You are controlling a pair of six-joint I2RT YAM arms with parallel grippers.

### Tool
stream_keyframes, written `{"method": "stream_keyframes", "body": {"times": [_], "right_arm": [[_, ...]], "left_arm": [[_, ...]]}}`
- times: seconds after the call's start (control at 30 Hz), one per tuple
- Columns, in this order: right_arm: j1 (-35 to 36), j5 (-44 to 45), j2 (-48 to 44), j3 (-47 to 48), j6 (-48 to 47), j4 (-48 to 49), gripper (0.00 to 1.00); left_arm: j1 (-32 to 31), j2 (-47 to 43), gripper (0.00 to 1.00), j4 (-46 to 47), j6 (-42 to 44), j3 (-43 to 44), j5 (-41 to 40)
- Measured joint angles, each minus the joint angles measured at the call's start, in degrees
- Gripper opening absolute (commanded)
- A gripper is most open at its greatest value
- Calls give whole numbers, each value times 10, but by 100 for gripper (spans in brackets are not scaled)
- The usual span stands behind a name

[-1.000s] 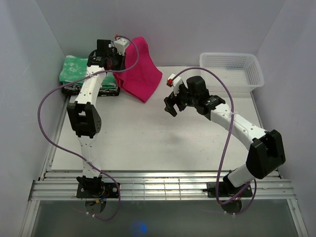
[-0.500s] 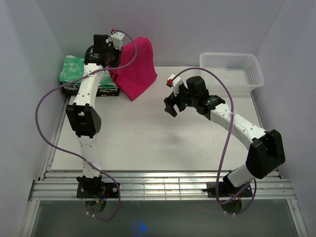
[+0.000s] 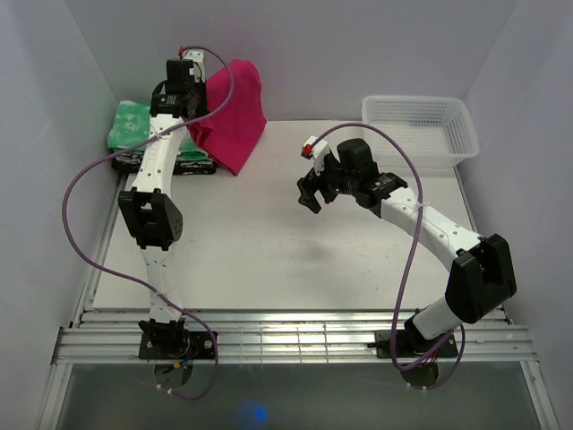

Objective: Fold and stack the trousers
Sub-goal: Neatly place the folded trousers to the corner

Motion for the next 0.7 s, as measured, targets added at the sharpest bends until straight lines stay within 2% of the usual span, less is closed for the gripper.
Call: {"method": "stream_keyframes", "body": {"times": [0.2,0.33,0.7], "right_arm": [[0,0,0,0,-1,0,90],[0,-1,0,0,-3,-2,90],[0,-6,0,0,-13,-4,90]], "left_arm": [[1,-19,0,28,-114,-55,20],[-14,-19,0,28,-169,-51,5],[-33,-17,0,38,-170,14,-22]]}}
